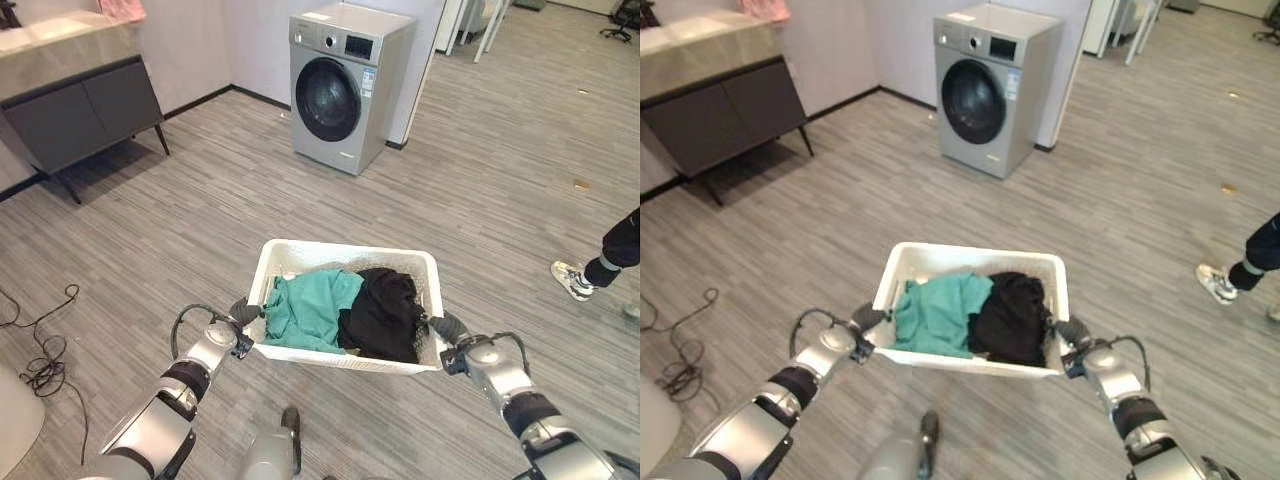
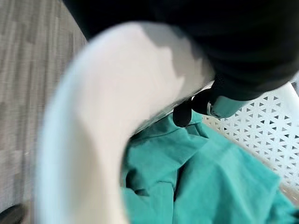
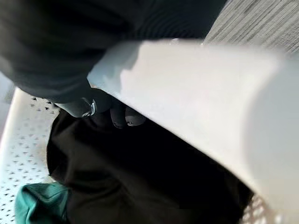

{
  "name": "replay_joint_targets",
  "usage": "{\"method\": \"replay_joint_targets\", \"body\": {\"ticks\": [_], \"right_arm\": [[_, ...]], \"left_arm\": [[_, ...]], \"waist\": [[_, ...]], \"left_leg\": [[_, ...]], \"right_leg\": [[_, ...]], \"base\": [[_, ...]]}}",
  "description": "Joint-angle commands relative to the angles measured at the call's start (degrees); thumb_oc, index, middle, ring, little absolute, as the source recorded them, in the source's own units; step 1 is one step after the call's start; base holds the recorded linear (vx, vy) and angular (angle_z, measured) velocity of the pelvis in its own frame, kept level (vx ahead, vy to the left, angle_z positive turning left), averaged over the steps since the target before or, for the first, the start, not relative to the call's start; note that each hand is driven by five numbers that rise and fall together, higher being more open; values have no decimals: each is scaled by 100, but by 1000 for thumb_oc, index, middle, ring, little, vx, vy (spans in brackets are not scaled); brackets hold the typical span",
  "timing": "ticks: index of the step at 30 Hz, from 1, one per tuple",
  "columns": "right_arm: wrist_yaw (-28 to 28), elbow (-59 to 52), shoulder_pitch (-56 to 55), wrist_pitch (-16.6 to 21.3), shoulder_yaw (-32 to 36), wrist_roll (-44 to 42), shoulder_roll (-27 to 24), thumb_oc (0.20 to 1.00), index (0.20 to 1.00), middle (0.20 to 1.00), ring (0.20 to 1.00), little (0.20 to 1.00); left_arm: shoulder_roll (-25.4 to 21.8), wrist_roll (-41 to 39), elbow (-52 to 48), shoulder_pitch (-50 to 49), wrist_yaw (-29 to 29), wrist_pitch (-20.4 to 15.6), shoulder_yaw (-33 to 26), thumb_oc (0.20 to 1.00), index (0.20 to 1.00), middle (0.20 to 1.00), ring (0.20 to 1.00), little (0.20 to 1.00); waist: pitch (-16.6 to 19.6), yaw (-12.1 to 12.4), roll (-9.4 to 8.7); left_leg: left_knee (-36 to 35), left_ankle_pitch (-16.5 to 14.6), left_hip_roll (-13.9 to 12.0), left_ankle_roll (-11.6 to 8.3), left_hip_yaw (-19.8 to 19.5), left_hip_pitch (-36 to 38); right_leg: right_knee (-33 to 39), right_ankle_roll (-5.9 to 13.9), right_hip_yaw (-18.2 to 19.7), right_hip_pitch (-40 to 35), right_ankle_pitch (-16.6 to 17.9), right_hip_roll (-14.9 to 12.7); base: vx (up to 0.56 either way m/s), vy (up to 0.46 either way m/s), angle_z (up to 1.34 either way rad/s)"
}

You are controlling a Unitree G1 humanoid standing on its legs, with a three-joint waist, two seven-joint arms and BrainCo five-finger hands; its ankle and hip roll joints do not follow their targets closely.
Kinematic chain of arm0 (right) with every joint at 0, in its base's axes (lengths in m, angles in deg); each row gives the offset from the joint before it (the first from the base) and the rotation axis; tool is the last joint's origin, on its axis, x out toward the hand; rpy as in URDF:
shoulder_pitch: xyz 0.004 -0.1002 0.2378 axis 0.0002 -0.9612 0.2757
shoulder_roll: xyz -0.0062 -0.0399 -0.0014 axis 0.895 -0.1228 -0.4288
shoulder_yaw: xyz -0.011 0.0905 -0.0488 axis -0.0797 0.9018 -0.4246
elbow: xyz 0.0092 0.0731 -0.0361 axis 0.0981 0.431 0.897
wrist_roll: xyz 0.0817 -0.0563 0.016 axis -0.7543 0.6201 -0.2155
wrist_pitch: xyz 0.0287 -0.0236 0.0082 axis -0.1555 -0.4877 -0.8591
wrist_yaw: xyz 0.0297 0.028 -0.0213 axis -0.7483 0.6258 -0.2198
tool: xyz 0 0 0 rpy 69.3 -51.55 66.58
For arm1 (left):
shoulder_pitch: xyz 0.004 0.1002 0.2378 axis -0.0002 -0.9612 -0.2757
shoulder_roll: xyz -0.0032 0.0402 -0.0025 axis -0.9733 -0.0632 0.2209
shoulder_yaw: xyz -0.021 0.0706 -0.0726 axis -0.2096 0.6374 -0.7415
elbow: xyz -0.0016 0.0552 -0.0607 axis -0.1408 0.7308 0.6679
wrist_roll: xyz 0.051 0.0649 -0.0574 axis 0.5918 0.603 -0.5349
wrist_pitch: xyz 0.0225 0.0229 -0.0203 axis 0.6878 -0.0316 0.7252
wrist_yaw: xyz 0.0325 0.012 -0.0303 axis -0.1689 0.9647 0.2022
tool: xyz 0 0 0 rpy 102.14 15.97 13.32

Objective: Grab the laundry basket,head to the washer,open it,put in the laundry and shut it.

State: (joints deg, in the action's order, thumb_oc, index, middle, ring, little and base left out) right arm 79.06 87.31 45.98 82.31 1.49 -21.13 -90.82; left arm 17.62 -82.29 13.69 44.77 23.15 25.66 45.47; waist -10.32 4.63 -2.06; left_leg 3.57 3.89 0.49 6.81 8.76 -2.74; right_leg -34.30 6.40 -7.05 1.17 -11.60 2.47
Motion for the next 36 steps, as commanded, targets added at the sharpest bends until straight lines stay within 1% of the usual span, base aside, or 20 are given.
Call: {"method": "replay_joint_targets", "body": {"ticks": [1, 4, 6, 7, 10, 13, 15, 17, 18, 19, 20, 22, 23, 24, 25, 28, 29, 30, 31, 36], "right_arm": [[-55, -220, 404, 452, 302, 38, -363, 200, 200, 200, 200, 200], [-75, -236, 423, 442, 260, 38, -364, 200, 200, 200, 200, 200], [-91, -230, 424, 445, 256, -18, -401, 200, 200, 200, 200, 200], [-96, -276, 385, 456, 278, -76, -449, 200, 200, 200, 200, 200], [-114, -274, 333, 456, 345, -105, -500, 200, 200, 200, 200, 200], [-151, -259, 227, 468, 416, -136, -506, 200, 200, 200, 200, 200], [-173, -279, 56, 510, 531, -210, -558, 200, 200, 200, 200, 200], [-153, -351, -55, 532, 593, -263, -636, 200, 200, 200, 200, 200], [-135, -314, -61, 592, 612, -365, -626, 200, 200, 200, 200, 200], [-135, -312, -60, 593, 612, -366, -626, 200, 200, 200, 200, 200], [-114, -335, -31, 589, 597, -437, -678, 200, 200, 200, 200, 200], [-114, -334, -29, 589, 597, -437, -679, 200, 200, 200, 200, 200], [-35, -440, -87, 572, 656, -487, -822, 200, 200, 200, 200, 200], [-35, -442, -89, 571, 659, -487, -823, 200, 200, 200, 200, 200], [11, -543, -146, 564, 725, -518, -845, 200, 200, 200, 200, 200], [57, -798, -357, 581, 890, -519, -848, 200, 200, 200, 200, 200], [80, -891, -479, 603, 966, -499, -839, 200, 200, 200, 200, 200], [110, -888, -478, 641, 970, -489, -829, 200, 200, 200, 200, 200], [153, -823, -437, 692, 968, -464, -784, 200, 200, 200, 200, 200], [176, -717, -272, 747, 823, -429, -673, 200, 200, 200, 200, 200]], "left_arm": [[-227, -279, -251, 629, -146, -427, -275, 200, 200, 200, 200, 200], [-217, -260, -214, 640, -131, -416, -285, 200, 200, 200, 200, 200], [-211, -207, -126, 657, -107, -419, -273, 200, 200, 200, 200, 200], [-157, -129, 5, 690, -130, -448, -292, 200, 200, 200, 200, 200], [-67, -82, 134, 682, -140, -496, -348, 200, 200, 200, 200, 200], [-32, 9, 203, 654, -137, -520, -367, 200, 200, 200, 200, 200], [-29, 66, 210, 593, -115, -527, -380, 200, 200, 200, 200, 200], [-15, 59, 246, 529, -103, -535, -400, 200, 200, 200, 200, 200], [-74, -49, 196, 488, -86, -519, -438, 200, 200, 200, 200, 200], [-75, -49, 195, 488, -86, -518, -438, 200, 200, 200, 200, 200], [-135, -104, 97, 482, -90, -473, -459, 200, 200, 200, 200, 200], [-135, -104, 96, 483, -90, -472, -460, 200, 200, 200, 200, 200], [-214, -220, -106, 484, -133, -445, -470, 200, 200, 200, 200, 200], [-213, -221, -108, 485, -134, -443, -468, 200, 200, 200, 200, 200], [-178, -241, -132, 528, -140, -414, -441, 200, 200, 200, 200, 200], [-71, -228, -169, 563, -157, -414, -428, 200, 200, 200, 200, 200], [-29, -249, -255, 549, -168, -426, -424, 200, 200, 200, 200, 200], [-20, -260, -267, 574, -180, -432, -409, 200, 200, 200, 200, 200], [-51, -271, -287, 576, -184, -445, -422, 200, 200, 200, 200, 200], [-118, -338, -311, 578, -187, -479, -397, 200, 200, 200, 200, 200]], "waist": [[187, -50, 208], [136, -155, 285], [121, -240, 263], [77, -324, 205], [9, -407, 210], [5, -508, 174], [214, -572, 88], [354, -654, 139], [401, -634, 101], [406, -646, 113], [334, -569, 28], [341, -583, 48], [166, -500, -61], [166, -499, -54], [93, -480, -107], [10, -416, -138], [2, -345, -98], [-12, -274, -48], [-57, -104, -25], [-50, 51, 38]], "left_leg": [[398, -693, 33, -164, -288, 138], [304, -734, 35, -203, -453, 340], [298, -846, 65, -304, -588, 467], [293, -1010, 109, -402, -765, 593], [382, -1263, 106, -506, -920, 755], [519, -1490, 57, -626, -1018, 1053], [647, -1583, -157, -765, -1111, 1427], [884, -1324, -506, -922, -1198, 1520], [1982, -681, -811, -1009, -1111, 1113], [2031, -704, -824, -1013, -1130, 1078], [3149, -386, -924, -864, -1107, 592], [3205, -410, -942, -869, -1132, 549], [3731, -95, -1380, -698, -751, -4], [3748, -104, -1387, -699, -757, -14], [3593, -154, -1475, -684, -607, -250], [2386, -363, -1235, -784, -301, -647], [1149, -153, -1153, -908, -189, -702], [731, 24, -1092, -967, -221, -849], [-46, 148, -832, -1024, -475, -936], [-313, 282, -701, -1101, -855, -1094]], "right_leg": [[-593, 345, -44, 204, 1454, -870], [-144, 164, -80, 552, 1134, -832], [860, 81, 18, 694, 886, -821], [2118, 131, 290, 853, 1028, -867], [3069, 283, 565, 1023, 1461, -1081], [3239, 363, 414, 1127, 1587, -1174], [2894, 367, 425, 943, 1736, -1064], [2724, 244, 340, 782, 1601, -826], [2752, 79, 175, 484, 1447, -678], [2752, 76, 160, 490, 1448, -668], [2833, -183, 151, 206, 1290, -507], [2831, -186, 132, 217, 1291, -490], [2857, -467, 97, -71, 1048, -303], [2856, -467, 94, -69, 1048, -295], [2910, -497, 11, -180, 978, -303], [3017, -439, -128, -435, 811, -317], [3017, -382, -223, -561, 694, -309], [3000, -390, -245, -629, 635, -230], [2934, -377, -223, -849, 451, -172], [2842, -382, -100, -1061, 230, -122]], "base": [[365, 151, -10], [292, 27, -2], [389, -155, 34], [342, -186, 47], [328, -171, 70], [454, -239, 68], [561, -362, 54], [579, -472, 47], [394, -401, 10], [368, -492, -19], [135, -221, -7], [160, -274, -9], [187, -328, -21], [248, -398, 8], [143, -108, 39], [269, -46, 28], [375, 42, 18], [534, 79, 32], [355, 50, 32], [302, 86, -17]]}}
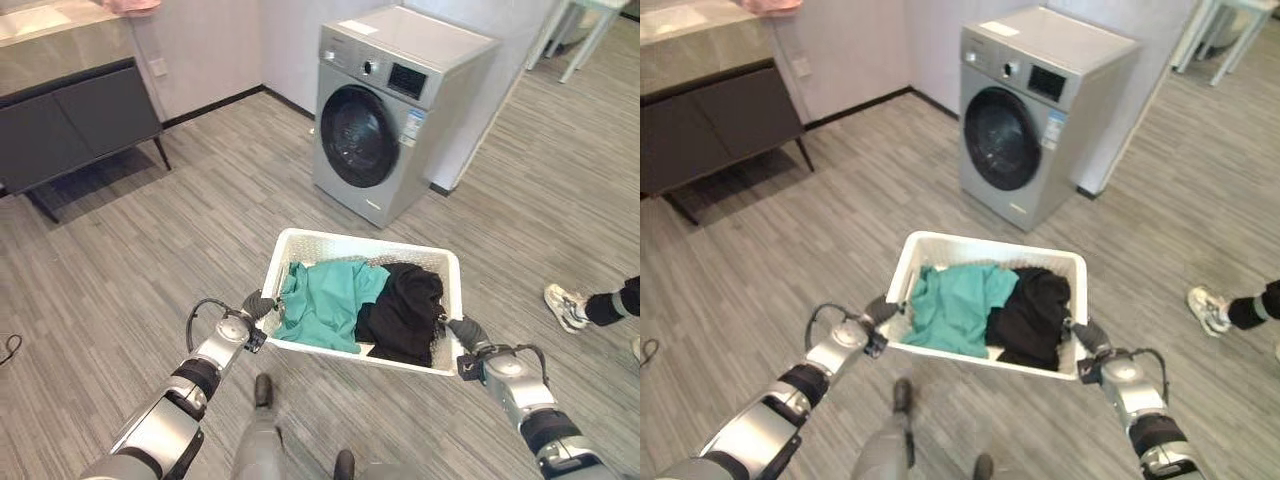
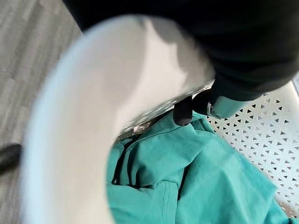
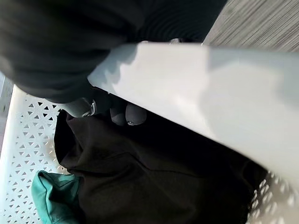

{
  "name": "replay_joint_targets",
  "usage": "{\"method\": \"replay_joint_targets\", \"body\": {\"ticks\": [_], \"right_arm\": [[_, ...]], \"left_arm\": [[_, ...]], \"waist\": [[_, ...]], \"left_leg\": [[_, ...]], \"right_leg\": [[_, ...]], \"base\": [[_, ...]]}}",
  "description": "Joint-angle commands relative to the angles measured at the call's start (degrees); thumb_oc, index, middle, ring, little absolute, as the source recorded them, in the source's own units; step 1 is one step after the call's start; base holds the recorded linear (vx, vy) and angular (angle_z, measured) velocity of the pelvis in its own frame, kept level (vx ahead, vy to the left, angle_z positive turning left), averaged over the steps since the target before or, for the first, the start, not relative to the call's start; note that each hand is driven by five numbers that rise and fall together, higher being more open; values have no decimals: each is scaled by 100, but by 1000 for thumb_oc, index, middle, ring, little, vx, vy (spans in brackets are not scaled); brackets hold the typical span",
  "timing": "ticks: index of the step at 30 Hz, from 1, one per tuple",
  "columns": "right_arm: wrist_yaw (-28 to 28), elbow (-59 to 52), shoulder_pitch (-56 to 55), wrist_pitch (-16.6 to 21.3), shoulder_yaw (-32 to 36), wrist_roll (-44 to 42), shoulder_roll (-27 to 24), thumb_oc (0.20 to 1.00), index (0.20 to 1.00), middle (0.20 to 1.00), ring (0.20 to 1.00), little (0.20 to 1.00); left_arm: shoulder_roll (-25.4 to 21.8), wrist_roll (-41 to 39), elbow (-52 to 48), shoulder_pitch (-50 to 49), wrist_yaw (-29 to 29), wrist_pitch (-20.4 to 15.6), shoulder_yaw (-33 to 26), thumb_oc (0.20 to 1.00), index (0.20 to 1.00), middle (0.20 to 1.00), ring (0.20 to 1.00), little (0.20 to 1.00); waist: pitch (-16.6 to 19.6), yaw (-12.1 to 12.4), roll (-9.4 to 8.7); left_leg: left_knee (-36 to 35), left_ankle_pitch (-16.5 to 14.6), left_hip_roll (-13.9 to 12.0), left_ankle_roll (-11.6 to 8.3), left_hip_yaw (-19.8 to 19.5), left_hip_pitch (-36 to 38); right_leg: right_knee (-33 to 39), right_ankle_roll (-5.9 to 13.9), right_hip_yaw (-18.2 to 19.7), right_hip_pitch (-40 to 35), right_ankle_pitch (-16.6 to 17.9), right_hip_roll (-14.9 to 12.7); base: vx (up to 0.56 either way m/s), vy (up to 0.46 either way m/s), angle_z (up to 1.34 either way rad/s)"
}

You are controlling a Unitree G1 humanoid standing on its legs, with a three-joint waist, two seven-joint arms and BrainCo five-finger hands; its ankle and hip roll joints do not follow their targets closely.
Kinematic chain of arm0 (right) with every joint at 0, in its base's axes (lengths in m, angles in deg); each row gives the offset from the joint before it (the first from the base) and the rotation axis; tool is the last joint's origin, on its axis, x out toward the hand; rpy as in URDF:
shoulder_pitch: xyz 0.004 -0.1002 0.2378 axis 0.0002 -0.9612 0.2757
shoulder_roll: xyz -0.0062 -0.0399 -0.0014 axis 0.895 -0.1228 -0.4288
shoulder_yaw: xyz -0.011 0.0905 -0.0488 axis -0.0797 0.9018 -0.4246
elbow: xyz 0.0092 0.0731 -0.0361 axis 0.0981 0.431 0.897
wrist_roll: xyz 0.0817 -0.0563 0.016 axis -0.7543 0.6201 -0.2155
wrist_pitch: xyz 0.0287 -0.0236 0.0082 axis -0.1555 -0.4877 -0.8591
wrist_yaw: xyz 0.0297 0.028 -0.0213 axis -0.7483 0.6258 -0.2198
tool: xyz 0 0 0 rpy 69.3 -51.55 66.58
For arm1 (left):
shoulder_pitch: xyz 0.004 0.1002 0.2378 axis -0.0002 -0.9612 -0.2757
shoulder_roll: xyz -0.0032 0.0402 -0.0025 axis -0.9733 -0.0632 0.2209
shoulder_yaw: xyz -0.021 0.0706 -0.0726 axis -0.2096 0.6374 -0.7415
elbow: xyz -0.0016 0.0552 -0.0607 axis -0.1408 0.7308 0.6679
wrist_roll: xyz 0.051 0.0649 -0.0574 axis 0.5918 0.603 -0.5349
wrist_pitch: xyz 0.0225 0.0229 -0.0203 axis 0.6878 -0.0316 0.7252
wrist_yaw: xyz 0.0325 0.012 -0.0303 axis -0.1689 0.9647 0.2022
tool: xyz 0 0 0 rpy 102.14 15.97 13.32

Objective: Grab the laundry basket,head to the washer,open it,put in the laundry and shut it.

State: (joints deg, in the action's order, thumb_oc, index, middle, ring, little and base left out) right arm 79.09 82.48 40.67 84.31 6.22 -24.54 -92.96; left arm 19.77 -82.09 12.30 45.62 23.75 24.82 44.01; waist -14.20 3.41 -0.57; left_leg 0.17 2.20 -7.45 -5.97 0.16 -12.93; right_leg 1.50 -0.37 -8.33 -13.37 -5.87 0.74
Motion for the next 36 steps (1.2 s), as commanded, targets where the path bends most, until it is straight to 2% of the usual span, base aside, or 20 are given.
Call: {"method": "replay_joint_targets", "body": {"ticks": [1, 3, 4, 5, 6, 10, 12, 13, 14, 18, 19, 20, 21, 22, 26, 29, 30, 32, 35, 36], "right_arm": [[168, -144, 385, 533, 214, -52, -398, 200, 200, 200, 200, 200], [161, -126, 434, 512, 185, -4, -353, 200, 200, 200, 200, 200], [153, -121, 424, 521, 194, -26, -306, 200, 200, 200, 200, 200], [150, -143, 340, 538, 244, -40, -212, 200, 200, 200, 200, 200], [150, -143, 340, 538, 245, -40, -213, 200, 200, 200, 200, 200], [135, -63, 395, 539, 242, 22, -108, 200, 200, 200, 200, 200], [143, -45, 397, 553, 288, 20, -94, 200, 200, 200, 200, 200], [121, -31, 431, 546, 283, 26, -106, 200, 200, 200, 200, 200], [98, -31, 446, 539, 293, 27, -130, 200, 200, 200, 200, 200], [98, -31, 446, 539, 293, 27, -130, 200, 200, 200, 200, 200], [86, 13, 459, 535, 300, 22, -163, 200, 200, 200, 200, 200], [64, 160, 465, 500, 329, 46, -267, 200, 200, 200, 200, 200], [64, 222, 399, 477, 462, 62, -351, 200, 200, 200, 200, 200], [55, 209, 360, 464, 495, 83, -364, 200, 200, 200, 200, 200], [15, 213, 136, 471, 615, 91, -465, 200, 200, 200, 200, 200], [17, 174, -31, 518, 646, 66, -529, 200, 200, 200, 200, 200], [26, 84, -85, 520, 639, 2, -511, 200, 200, 200, 200, 200], [46, 8, -82, 547, 605, -74, -529, 200, 200, 200, 200, 200], [94, 33, -39, 522, 588, -130, -592, 200, 200, 200, 200, 200], [111, 19, -30, 486, 635, -171, -613, 200, 200, 200, 200, 200]], "left_arm": [[-373, -463, -246, 425, -268, -447, -278, 200, 200, 200, 200, 200], [-395, -459, -250, 379, -276, -446, -287, 200, 200, 200, 200, 200], [-432, -454, -260, 336, -281, -451, -300, 200, 200, 200, 200, 200], [-476, -456, -238, 265, -287, -462, -297, 200, 200, 200, 200, 200], [-475, -456, -238, 265, -287, -462, -297, 200, 200, 200, 200, 200], [-529, -380, -207, 203, -268, -445, -299, 200, 200, 200, 200, 200], [-597, -340, -232, 227, -268, -422, -312, 200, 200, 200, 200, 200], [-623, -318, -225, 258, -265, -408, -318, 200, 200, 200, 200, 200], [-627, -289, -203, 301, -256, -399, -298, 200, 200, 200, 200, 200], [-627, -289, -203, 301, -256, -399, -298, 200, 200, 200, 200, 200], [-617, -266, -146, 334, -239, -404, -295, 200, 200, 200, 200, 200], [-572, -199, -17, 372, -196, -428, -287, 200, 200, 200, 200, 200], [-499, -130, 89, 364, -244, -462, -343, 200, 200, 200, 200, 200], [-469, -107, 152, 362, -249, -469, -365, 200, 200, 200, 200, 200], [-422, -22, 225, 368, -240, -501, -347, 200, 200, 200, 200, 200], [-399, -51, 198, 196, -199, -510, -401, 200, 200, 200, 200, 200], [-416, -98, 81, 168, -191, -455, -417, 200, 200, 200, 200, 200], [-443, -198, -58, 115, -195, -415, -488, 200, 200, 200, 200, 200], [-446, -312, -166, 70, -220, -412, -490, 200, 200, 200, 200, 200], [-456, -350, -264, 74, -231, -406, -491, 200, 200, 200, 200, 200]], "waist": [[392, 226, -76], [491, 278, -35], [562, 312, -55], [611, 306, -132], [626, 309, -123], [653, 178, -70], [603, 128, 27], [588, 97, 102], [540, 35, 126], [540, 35, 126], [521, -12, 146], [535, -133, 164], [514, -238, 133], [493, -279, 122], [563, -406, -20], [718, -482, -27], [661, -421, -124], [537, -347, -195], [404, -267, -234], [351, -206, -271]], "left_leg": [[256, 444, 14, 204, 130, -74], [437, 548, 45, 261, 74, 14], [627, 462, 135, 299, 61, -16], [854, 212, 329, 465, 147, 151], [846, 222, 317, 462, 145, 137], [855, -206, 604, 836, 308, 626], [891, -425, 631, 955, 390, 898], [871, -507, 595, 983, 449, 1054], [870, -572, 632, 985, 449, 1182], [870, -572, 632, 985, 449, 1183], [848, -621, 633, 974, 444, 1275], [768, -790, 621, 851, 421, 1484], [677, -930, 587, 698, 317, 1691], [683, -1002, 566, 648, 307, 1790], [961, -1140, 454, 500, 168, 2064], [1412, -786, -78, 254, 50, 2136], [2520, -308, -301, 295, -145, 1682], [3551, -157, -277, 479, -437, 1191], [3691, -60, -292, 559, -477, 720], [3064, -246, -228, 523, -334, 492]], "right_leg": [[-861, 341, 106, 246, -511, 5], [-1021, 378, 217, 151, -577, -77], [-1198, 439, 279, 103, -539, -162], [-1837, 642, 357, 240, -111, -398], [-1833, 639, 360, 258, -99, -387], [-3526, 949, 463, 872, 1041, -729], [-3995, 969, 293, 1184, 1114, -936], [-4007, 895, 109, 1434, 962, -1065], [-3866, 842, -22, 1534, 799, -1150], [-3866, 842, -22, 1534, 799, -1150], [-3620, 794, -110, 1638, 640, -1146], [-2225, 776, -201, 1839, 307, -1161], [-844, 939, 26, 2030, 661, -1254], [-596, 1000, 93, 2122, 817, -1304], [-745, 1004, 351, 2039, 979, -1154], [-936, 799, 234, 1831, 697, -725], [-896, 578, 171, 1594, 564, -536], [-845, 366, 232, 1420, 461, -303], [-804, 278, 194, 1304, 373, -217], [-727, 317, 211, 1204, 309, -253]], "base": [[503, 242, -35], [493, 265, -34], [616, 358, -59], [457, 270, -52], [420, 281, -38], [305, 259, -2], [282, 227, 5], [259, 153, -25], [185, 91, -32], [47, 10, 12], [396, -77, 18], [691, -257, 7], [693, -328, -13], [502, -316, -29], [339, -231, 33], [391, -426, 59], [282, -532, 40], [130, -346, 12], [80, -153, -42], [114, -53, -3]]}}
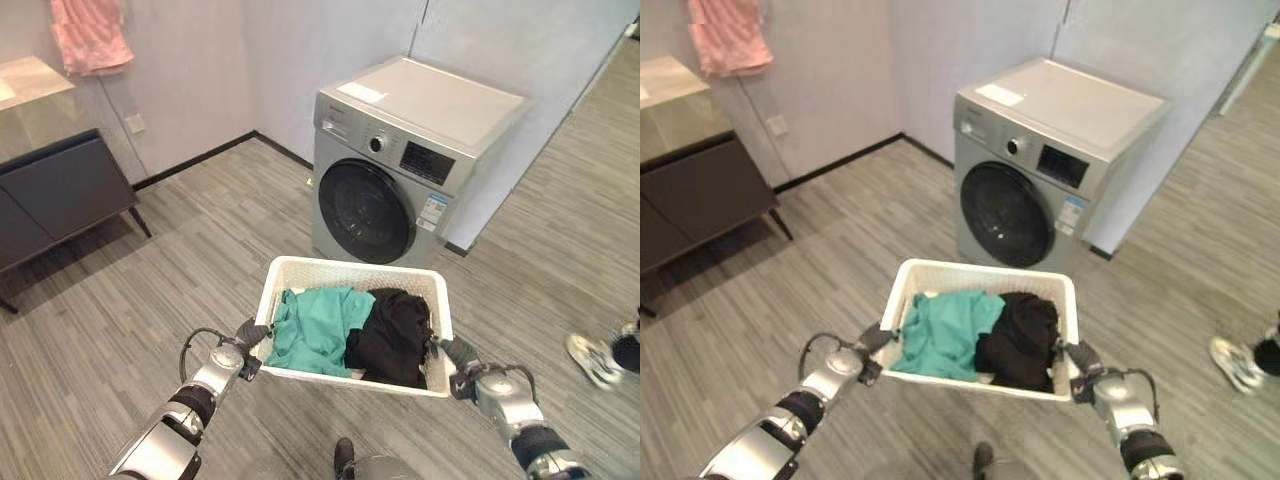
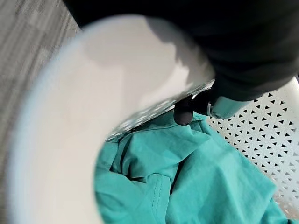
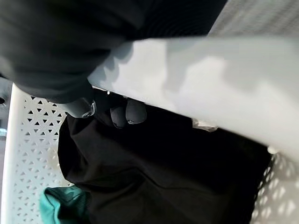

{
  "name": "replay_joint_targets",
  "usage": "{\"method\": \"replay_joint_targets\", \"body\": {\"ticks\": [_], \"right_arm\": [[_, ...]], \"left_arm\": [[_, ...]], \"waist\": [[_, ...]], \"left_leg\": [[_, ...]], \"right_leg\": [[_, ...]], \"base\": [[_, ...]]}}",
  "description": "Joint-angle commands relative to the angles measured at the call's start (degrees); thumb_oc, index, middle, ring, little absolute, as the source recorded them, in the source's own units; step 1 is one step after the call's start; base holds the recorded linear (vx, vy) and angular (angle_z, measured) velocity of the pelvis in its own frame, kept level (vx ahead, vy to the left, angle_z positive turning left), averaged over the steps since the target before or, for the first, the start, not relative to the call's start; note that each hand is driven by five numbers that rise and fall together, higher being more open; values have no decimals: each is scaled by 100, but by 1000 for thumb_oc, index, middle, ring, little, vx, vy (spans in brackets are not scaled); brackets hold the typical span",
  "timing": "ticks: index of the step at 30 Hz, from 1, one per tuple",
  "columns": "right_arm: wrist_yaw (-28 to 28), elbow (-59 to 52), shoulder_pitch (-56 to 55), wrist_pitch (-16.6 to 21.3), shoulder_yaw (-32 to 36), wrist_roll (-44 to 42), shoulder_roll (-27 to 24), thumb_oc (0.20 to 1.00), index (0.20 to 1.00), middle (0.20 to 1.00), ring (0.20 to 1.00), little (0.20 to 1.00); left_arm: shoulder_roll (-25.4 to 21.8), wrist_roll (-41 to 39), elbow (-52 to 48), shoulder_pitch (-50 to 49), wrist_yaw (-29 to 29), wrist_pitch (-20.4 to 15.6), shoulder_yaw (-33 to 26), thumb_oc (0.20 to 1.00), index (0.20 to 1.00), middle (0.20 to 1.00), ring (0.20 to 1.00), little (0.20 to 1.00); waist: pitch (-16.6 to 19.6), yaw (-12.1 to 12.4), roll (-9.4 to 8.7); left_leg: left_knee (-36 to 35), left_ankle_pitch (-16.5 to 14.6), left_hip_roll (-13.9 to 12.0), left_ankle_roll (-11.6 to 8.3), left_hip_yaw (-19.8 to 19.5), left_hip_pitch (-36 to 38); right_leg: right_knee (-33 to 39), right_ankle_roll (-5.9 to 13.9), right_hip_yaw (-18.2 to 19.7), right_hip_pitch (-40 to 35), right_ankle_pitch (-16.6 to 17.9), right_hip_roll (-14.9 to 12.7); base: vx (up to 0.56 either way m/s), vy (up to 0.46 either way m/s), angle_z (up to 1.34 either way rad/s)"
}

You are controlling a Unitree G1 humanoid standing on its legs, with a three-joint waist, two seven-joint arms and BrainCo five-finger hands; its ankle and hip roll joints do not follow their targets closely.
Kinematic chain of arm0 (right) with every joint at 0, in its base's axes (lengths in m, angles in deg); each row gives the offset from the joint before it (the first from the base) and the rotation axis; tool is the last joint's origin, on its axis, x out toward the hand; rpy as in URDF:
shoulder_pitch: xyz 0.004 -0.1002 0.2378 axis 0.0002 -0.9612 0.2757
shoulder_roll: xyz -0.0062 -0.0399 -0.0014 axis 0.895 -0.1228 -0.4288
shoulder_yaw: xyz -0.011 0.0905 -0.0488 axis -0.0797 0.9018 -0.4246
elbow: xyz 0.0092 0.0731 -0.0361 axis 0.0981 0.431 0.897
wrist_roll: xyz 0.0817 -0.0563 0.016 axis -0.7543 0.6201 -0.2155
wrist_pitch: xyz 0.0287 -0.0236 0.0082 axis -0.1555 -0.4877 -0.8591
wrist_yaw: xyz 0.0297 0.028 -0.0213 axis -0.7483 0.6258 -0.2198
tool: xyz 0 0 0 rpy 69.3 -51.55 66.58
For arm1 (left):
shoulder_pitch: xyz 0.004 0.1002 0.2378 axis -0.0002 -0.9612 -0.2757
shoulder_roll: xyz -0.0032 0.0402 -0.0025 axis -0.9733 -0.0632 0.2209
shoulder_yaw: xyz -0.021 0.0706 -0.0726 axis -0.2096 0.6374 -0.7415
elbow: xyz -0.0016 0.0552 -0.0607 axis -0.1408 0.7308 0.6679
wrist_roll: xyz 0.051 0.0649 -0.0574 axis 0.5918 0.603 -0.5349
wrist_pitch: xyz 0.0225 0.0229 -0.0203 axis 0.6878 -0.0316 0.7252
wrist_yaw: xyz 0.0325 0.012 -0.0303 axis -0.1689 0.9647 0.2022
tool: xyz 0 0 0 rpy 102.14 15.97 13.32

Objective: Grab the laundry basket,head to the washer,open it,put in the laundry and shut it.

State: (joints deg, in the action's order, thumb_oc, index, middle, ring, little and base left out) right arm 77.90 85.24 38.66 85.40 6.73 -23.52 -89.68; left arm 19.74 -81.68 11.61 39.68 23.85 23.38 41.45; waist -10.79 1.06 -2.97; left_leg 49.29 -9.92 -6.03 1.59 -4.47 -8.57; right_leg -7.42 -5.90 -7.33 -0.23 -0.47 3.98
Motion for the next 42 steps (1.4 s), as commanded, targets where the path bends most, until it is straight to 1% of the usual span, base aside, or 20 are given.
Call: {"method": "replay_joint_targets", "body": {"ticks": [1, 2, 3, 4, 5, 6, 7, 8, 10, 11, 13, 16, 23, 26, 31, 32, 36, 39, 40, 42], "right_arm": [[231, -259, 168, 376, 586, -273, -941, 200, 200, 200, 200, 200], [230, -292, 164, 384, 597, -274, -934, 200, 200, 200, 200, 200], [246, -309, 169, 403, 593, -260, -932, 200, 200, 200, 200, 200], [266, -305, 183, 411, 605, -247, -923, 200, 200, 200, 200, 200], [274, -279, 195, 416, 598, -236, -899, 200, 200, 200, 200, 200], [272, -276, 182, 426, 601, -223, -830, 200, 200, 200, 200, 200], [264, -311, 123, 440, 617, -215, -750, 200, 200, 200, 200, 200], [264, -312, 120, 440, 619, -215, -750, 200, 200, 200, 200, 200], [267, -301, 79, 456, 635, -198, -706, 200, 200, 200, 200, 200], [256, -289, 57, 451, 643, -169, -689, 200, 200, 200, 200, 200], [243, -285, 44, 449, 640, -158, -682, 200, 200, 200, 200, 200], [270, -336, 61, 496, 661, -150, -667, 200, 200, 200, 200, 200], [283, -375, 55, 499, 643, -30, -639, 200, 200, 200, 200, 200], [264, -414, 39, 543, 610, -58, -604, 200, 200, 200, 200, 200], [242, -408, -12, 588, 631, -143, -566, 200, 200, 200, 200, 200], [156, 1685, -1091, 1005, 653, -677, 714, 200, 200, 200, 200, 200], [158, 1667, -1131, 1033, 632, -624, 727, 200, 200, 200, 200, 200], [193, 1447, -1150, 1063, 592, -559, 700, 200, 200, 200, 200, 200], [249, 1131, -1170, 1091, 609, -455, 615, 200, 200, 200, 200, 200], [292, 904, -1202, 1101, 642, -394, 566, 200, 200, 200, 200, 200]], "left_arm": [[-453, -391, -197, 668, -241, -260, -235, 200, 200, 200, 200, 200], [-471, -393, -244, 681, -255, -269, -234, 200, 200, 200, 200, 200], [-463, -403, -238, 706, -265, -290, -202, 200, 200, 200, 200, 200], [-483, -403, -238, 739, -269, -301, -177, 200, 200, 200, 200, 200], [-471, -425, -215, 760, -280, -318, -189, 200, 200, 200, 200, 200], [-438, -381, -174, 771, -303, -323, -195, 200, 200, 200, 200, 200], [-410, -332, -131, 769, -283, -354, -143, 200, 200, 200, 200, 200], [-410, -332, -129, 769, -283, -355, -141, 200, 200, 200, 200, 200], [-379, -322, -130, 753, -300, -374, -136, 200, 200, 200, 200, 200], [-375, -326, -136, 754, -291, -383, -132, 200, 200, 200, 200, 200], [-372, -326, -159, 751, -287, -396, -127, 200, 200, 200, 200, 200], [-282, -332, -224, 768, -302, -436, -66, 200, 200, 200, 200, 200], [-235, -329, -254, 683, -291, -448, -80, 200, 200, 200, 200, 200], [-231, -331, -229, 683, -322, -474, -113, 200, 200, 200, 200, 200], [-262, -302, -262, 674, -332, -486, -123, 200, 200, 200, 200, 200], [778, -201, -620, -2025, -334, -782, -700, 200, 200, 200, 200, 200], [790, -126, -502, -2108, -302, -803, -684, 200, 200, 200, 200, 200], [759, -115, -554, -2150, -305, -792, -722, 200, 200, 200, 200, 200], [704, -100, -689, -2205, -322, -794, -796, 200, 200, 200, 200, 200], [677, -92, -781, -2223, -334, -794, -828, 200, 200, 200, 200, 200]], "waist": [[-3, 40, -40], [3, 61, -7], [-20, 127, 34], [-25, 159, 66], [10, 139, 117], [43, 140, 149], [130, 132, 177], [129, 134, 175], [204, 122, 199], [261, 111, 237], [287, 112, 252], [315, 103, 284], [298, 122, 260], [288, 142, 237], [297, 152, 252], [259, -255, 557], [309, -235, 553], [300, -215, 537], [289, -199, 521], [282, -201, 512]], "left_leg": [[-1871, 970, -364, -230, 147, 90], [-2421, 963, -311, -294, 214, 2], [-3358, 1111, -228, -378, 363, 40], [-3506, 1210, -244, -455, 397, -45], [-3722, 1117, -256, -466, 483, 66], [-3878, 1089, -197, -476, 488, 208], [-3975, 1039, -112, -480, 500, 346], [-3979, 1040, -110, -480, 501, 351], [-4189, 1025, -31, -443, 562, 503], [-4429, 1041, 38, -397, 588, 640], [-4569, 1067, 65, -378, 611, 706], [-5106, 1202, 191, -332, 679, 815], [-5335, 1259, 243, -297, 676, 864], [-5361, 1247, 260, -280, 664, 873], [-5363, 1218, 270, -274, 677, 916], [-5307, 996, 123, -408, 1019, 884], [-5372, 1002, 156, -407, 1007, 952], [-5361, 1013, 150, -413, 985, 950], [-5357, 1019, 143, -420, 976, 936], [-5367, 1023, 137, -424, 979, 925]], "right_leg": [[167, 873, 122, -128, -236, -587], [199, 909, 120, -147, -256, -586], [229, 953, 131, -265, -320, -618], [207, 956, 136, -316, -346, -616], [172, 1003, 136, -317, -402, -628], [159, 1034, 149, -357, -442, -659], [163, 1069, 134, -410, -455, -768], [163, 1070, 134, -413, -457, -770], [187, 1113, 123, -444, -440, -863], [218, 1162, 121, -453, -427, -932], [257, 1188, 117, -460, -411, -961], [497, 1304, 6, -391, -296, -1064], [555, 1365, -23, -339, -246, -1084], [578, 1392, -42, -321, -220, -1088], [589, 1403, -65, -339, -217, -1098], [835, 1295, -118, -151, -141, -1258], [909, 1319, -157, -243, -119, -1279], [953, 1318, -173, -284, -104, -1281], [992, 1325, -204, -290, -76, -1276], [1022, 1331, -228, -298, -66, -1276]], "base": [[132, 33, 4], [130, 105, -17], [148, 132, -16], [163, 154, -27], [167, 144, -22], [269, 206, -44], [207, 149, -43], [184, 139, -38], [143, 147, -8], [146, 186, 4], [73, 109, 8], [13, 126, 11], [8, 35, 9], [5, 15, 2], [6, 4, -2], [0, 0, 0], [2, 4, -8], [-2, -4, 6], [-2, 2, 5], [0, 4, 2]]}}
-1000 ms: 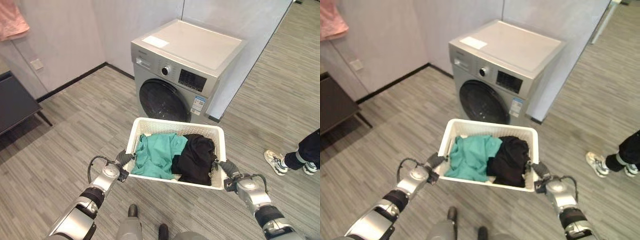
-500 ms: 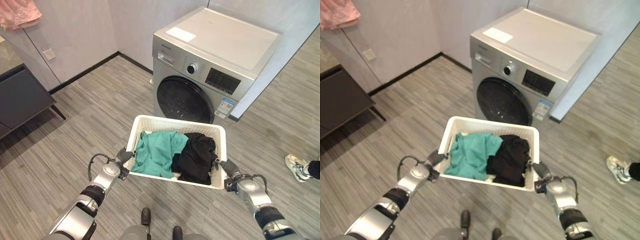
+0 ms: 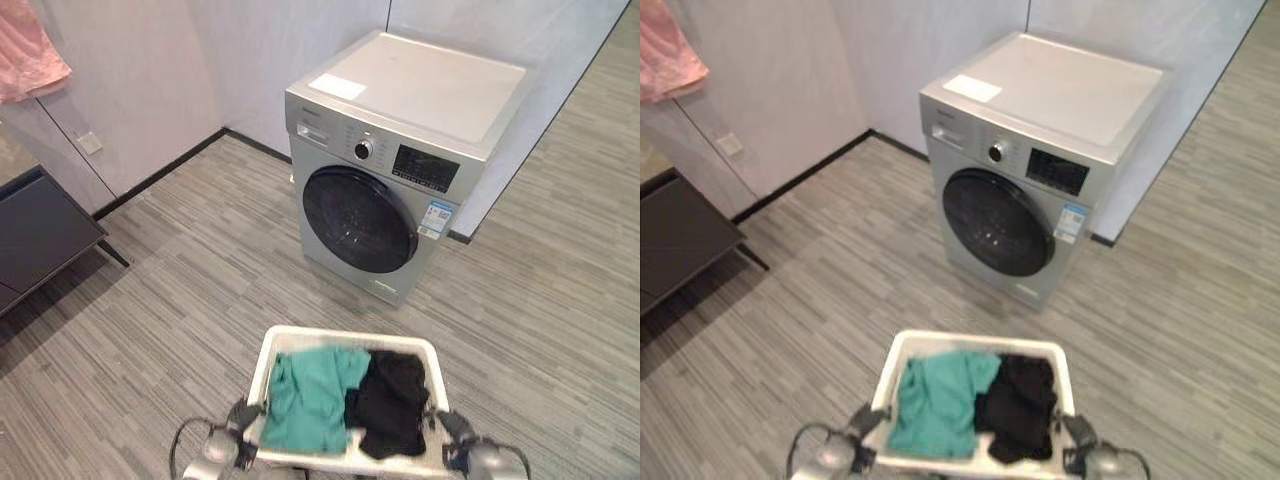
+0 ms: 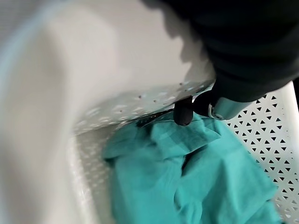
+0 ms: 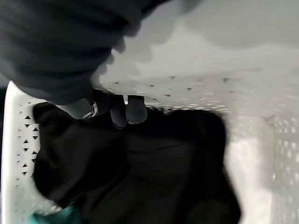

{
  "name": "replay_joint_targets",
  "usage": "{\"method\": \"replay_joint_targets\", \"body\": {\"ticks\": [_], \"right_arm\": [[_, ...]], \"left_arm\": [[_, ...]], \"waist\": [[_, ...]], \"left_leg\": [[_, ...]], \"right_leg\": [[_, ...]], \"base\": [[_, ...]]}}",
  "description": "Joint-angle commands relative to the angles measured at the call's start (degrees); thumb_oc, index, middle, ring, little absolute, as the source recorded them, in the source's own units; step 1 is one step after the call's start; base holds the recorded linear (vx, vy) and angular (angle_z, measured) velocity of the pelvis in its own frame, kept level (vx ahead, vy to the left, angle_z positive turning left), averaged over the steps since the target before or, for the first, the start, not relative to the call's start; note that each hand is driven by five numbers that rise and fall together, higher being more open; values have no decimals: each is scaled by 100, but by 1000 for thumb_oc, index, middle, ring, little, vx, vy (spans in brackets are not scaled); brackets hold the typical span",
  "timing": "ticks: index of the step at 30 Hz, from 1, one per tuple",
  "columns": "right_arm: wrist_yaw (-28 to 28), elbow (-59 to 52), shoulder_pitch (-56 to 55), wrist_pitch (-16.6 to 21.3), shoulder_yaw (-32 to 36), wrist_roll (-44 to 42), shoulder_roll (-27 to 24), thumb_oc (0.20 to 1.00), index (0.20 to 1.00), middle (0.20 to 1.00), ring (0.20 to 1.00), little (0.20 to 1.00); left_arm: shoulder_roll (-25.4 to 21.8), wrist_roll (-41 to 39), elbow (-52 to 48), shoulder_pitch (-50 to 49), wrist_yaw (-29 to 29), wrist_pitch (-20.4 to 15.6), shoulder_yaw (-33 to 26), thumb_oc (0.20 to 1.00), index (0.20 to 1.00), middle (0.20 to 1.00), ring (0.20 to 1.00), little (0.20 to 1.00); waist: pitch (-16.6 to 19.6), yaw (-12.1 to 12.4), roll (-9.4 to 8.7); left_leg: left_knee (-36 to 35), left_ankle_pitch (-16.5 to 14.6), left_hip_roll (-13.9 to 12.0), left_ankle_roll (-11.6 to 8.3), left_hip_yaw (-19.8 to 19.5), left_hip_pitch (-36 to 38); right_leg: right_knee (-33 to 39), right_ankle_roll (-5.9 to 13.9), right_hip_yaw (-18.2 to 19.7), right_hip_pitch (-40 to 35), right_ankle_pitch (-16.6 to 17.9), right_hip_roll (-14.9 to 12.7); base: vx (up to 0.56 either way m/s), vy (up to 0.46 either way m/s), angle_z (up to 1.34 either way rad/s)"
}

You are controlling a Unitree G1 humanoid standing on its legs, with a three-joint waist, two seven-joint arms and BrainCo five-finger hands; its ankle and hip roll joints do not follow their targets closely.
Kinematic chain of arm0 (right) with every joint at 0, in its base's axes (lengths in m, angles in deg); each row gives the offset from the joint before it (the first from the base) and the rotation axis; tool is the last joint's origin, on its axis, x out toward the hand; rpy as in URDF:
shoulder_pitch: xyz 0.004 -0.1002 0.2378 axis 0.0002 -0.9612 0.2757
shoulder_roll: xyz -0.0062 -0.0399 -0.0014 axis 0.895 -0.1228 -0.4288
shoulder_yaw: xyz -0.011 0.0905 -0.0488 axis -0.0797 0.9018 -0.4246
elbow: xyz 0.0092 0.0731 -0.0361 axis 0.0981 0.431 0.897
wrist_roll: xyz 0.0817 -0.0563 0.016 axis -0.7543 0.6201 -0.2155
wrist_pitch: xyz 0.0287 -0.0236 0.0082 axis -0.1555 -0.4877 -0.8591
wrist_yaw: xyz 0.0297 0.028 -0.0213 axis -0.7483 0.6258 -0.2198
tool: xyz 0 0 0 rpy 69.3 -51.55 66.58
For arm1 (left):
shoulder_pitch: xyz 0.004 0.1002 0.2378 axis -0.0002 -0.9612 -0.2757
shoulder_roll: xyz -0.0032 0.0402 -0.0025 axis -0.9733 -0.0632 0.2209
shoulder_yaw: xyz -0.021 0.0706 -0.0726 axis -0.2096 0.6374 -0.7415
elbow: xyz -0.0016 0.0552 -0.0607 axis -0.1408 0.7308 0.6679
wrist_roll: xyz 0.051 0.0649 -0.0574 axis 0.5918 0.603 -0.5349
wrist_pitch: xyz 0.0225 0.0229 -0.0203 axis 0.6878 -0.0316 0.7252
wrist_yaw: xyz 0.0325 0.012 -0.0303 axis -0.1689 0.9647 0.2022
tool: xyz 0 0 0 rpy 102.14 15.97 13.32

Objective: Grab the laundry basket,head to the washer,open it,put in the laundry and shut it.

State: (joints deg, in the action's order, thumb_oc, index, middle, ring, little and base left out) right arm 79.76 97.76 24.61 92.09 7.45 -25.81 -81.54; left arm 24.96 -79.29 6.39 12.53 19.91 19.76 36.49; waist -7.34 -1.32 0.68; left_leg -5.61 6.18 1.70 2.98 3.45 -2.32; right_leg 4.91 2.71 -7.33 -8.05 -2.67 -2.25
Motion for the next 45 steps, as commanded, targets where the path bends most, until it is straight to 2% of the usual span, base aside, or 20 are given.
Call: {"method": "replay_joint_targets", "body": {"ticks": [1, 16, 17, 19, 21, 23, 24, 26, 28, 29, 30, 31, 34, 37, 38, 39, 40, 41, 42, 45], "right_arm": [[123, -550, 149, 444, 598, -130, -272, 200, 200, 200, 200, 200], [203, -3019, 78, 525, 876, 605, -972, 200, 200, 200, 200, 200], [146, -3462, 114, 417, 1071, 703, -1242, 200, 200, 200, 200, 200], [145, -3472, 109, 409, 1073, 704, -1241, 200, 200, 200, 200, 200], [111, -3806, 291, 253, 1302, 741, -1526, 200, 200, 200, 200, 200], [48, -4099, 230, 131, 1607, 792, -1689, 200, 200, 200, 200, 200], [-30, -4388, 52, 27, 1994, 787, -1833, 200, 200, 200, 200, 200], [-33, -4403, 43, 17, 2006, 788, -1830, 200, 200, 200, 200, 200], [-117, -4685, -140, -79, 2393, 871, -1949, 200, 200, 200, 200, 200], [-118, -4696, -144, -86, 2393, 873, -1952, 200, 200, 200, 200, 200], [-233, -4791, -183, -195, 2564, 978, -2095, 200, 200, 200, 200, 200], [-254, -4789, -214, -204, 2621, 981, -2160, 200, 200, 200, 200, 200], [-322, -4803, -237, -167, 2631, 945, -2274, 200, 200, 200, 200, 200], [-286, -4866, -259, -174, 2591, 1047, -2249, 200, 200, 200, 200, 200], [-235, -4975, -442, -164, 2694, 1088, -2183, 200, 200, 200, 200, 200], [-223, -5045, -532, -140, 2733, 1113, -2185, 200, 200, 200, 200, 200], [-190, -5117, -586, -109, 2790, 1113, -2157, 200, 200, 200, 200, 200], [-191, -5123, -592, -111, 2806, 1112, -2153, 200, 200, 200, 200, 200], [-158, -5326, -639, -98, 2789, 1096, -2109, 200, 200, 200, 200, 200], [-88, -5413, -624, -73, 2709, 1081, -2045, 200, 200, 200, 200, 200]], "left_arm": [[121, -293, -338, 476, 48, -431, -344, 200, 200, 200, 200, 200], [-559, -105, -2068, 400, -111, -481, -1071, 200, 200, 200, 200, 200], [-806, 4, -2711, 471, -53, -440, -1289, 200, 200, 200, 200, 200], [-808, 5, -2726, 464, -51, -429, -1293, 200, 200, 200, 200, 200], [-1069, 104, -3274, 569, 4, -368, -1575, 200, 200, 200, 200, 200], [-1241, 227, -3651, 623, 60, -306, -1802, 200, 200, 200, 200, 200], [-1382, 289, -3931, 713, 114, -221, -1943, 200, 200, 200, 200, 200], [-1382, 290, -3940, 713, 115, -213, -1942, 200, 200, 200, 200, 200], [-1562, 419, -4163, 730, 99, -102, -2258, 200, 200, 200, 200, 200], [-1558, 420, -4179, 719, 103, -92, -2267, 200, 200, 200, 200, 200], [-1660, 458, -4437, 580, 150, -21, -2540, 200, 200, 200, 200, 200], [-1703, 436, -4513, 535, 199, -28, -2611, 200, 200, 200, 200, 200], [-1770, 381, -4652, 573, 23, -157, -2941, 200, 200, 200, 200, 200], [-1739, 408, -4523, 753, -76, -215, -2934, 200, 200, 200, 200, 200], [-1610, 403, -4305, 1058, -193, -284, -2787, 200, 200, 200, 200, 200], [-1510, 377, -4249, 1087, -216, -315, -2730, 200, 200, 200, 200, 200], [-1398, 327, -4158, 1238, -292, -339, -2631, 200, 200, 200, 200, 200], [-1398, 328, -4145, 1258, -297, -345, -2617, 200, 200, 200, 200, 200], [-1274, 173, -4077, 1350, -378, -371, -2612, 200, 200, 200, 200, 200], [-1295, 270, -3962, 1390, -523, -452, -2622, 200, 200, 200, 200, 200]], "waist": [[-65, 37, 135], [-164, 164, -114], [-221, 192, -191], [-218, 189, -190], [-284, 248, -233], [-276, 275, -205], [-283, 224, -149], [-267, 229, -157], [-352, 104, -81], [-359, 109, -83], [-357, 80, -42], [-352, 53, -41], [-221, 17, -52], [-187, -104, -50], [-89, -246, -83], [-51, -269, -63], [-51, -290, -41], [-53, -295, -57], [-162, -306, -89], [-200, -287, -195]], "left_leg": [[119, -588, -639, -565, 183, 294], [449, -775, -635, -479, 271, -105], [800, -905, -633, -473, 293, -328], [831, -921, -635, -472, 289, -348], [1304, -1208, -580, -403, 311, -511], [1428, -1386, -497, -283, 295, -479], [1451, -1495, -389, -125, 194, -343], [1436, -1463, -379, -121, 199, -367], [1375, -1534, -338, 21, 213, -107], [1369, -1537, -335, 22, 224, -95], [1154, -1545, -293, 26, 370, 252], [1062, -1529, -257, 17, 417, 377], [609, -1637, -112, -65, 549, 958], [618, -1662, -94, -84, 597, 1056], [923, -1732, -39, -149, 504, 1106], [1176, -1686, -70, -256, 532, 1072], [1911, -1399, -154, -555, 583, 907], [1970, -1390, -147, -563, 570, 850], [3368, -754, -413, -993, 736, 305], [4093, -522, -543, -1074, 793, -143]], "right_leg": [[-189, 476, -247, 477, 165, -652], [-3, 587, -123, 701, 386, -752], [-1, 613, -131, 763, 428, -810], [-2, 613, -133, 768, 428, -809], [-27, 692, -106, 754, 454, -924], [-307, 733, -49, 790, 386, -1055], [-1091, 657, 65, 947, 309, -1117], [-1109, 657, 73, 988, 315, -1127], [-2194, 618, 98, 1404, 288, -935], [-2242, 618, 114, 1423, 264, -940], [-2427, 527, -296, 1698, 216, -845], [-2364, 510, -444, 1831, 167, -719], [-1670, 510, -1406, 2046, 122, -347], [-1429, 417, -1401, 2085, 195, -185], [-1157, 267, -894, 1823, 151, 13], [-1087, 187, -824, 1664, 120, 70], [-1014, 105, -804, 1477, 141, 90], [-983, 92, -819, 1485, 179, 77], [-852, -84, -834, 1136, 89, 75], [-639, -211, -733, 910, 55, 59]], "base": [[0, 0, 0], [-12, 42, 2], [-43, 56, -1], [-27, 71, 1], [8, 160, -7], [74, 258, -17], [69, 246, -7], [49, 122, 4], [108, 181, 11], [183, 200, -9], [179, 132, -27], [272, 165, -39], [341, 55, -38], [175, -48, -19], [285, -97, 18], [370, -130, 63], [140, -79, 86], [156, -151, 90], [47, -104, 46], [81, -53, 11]]}}
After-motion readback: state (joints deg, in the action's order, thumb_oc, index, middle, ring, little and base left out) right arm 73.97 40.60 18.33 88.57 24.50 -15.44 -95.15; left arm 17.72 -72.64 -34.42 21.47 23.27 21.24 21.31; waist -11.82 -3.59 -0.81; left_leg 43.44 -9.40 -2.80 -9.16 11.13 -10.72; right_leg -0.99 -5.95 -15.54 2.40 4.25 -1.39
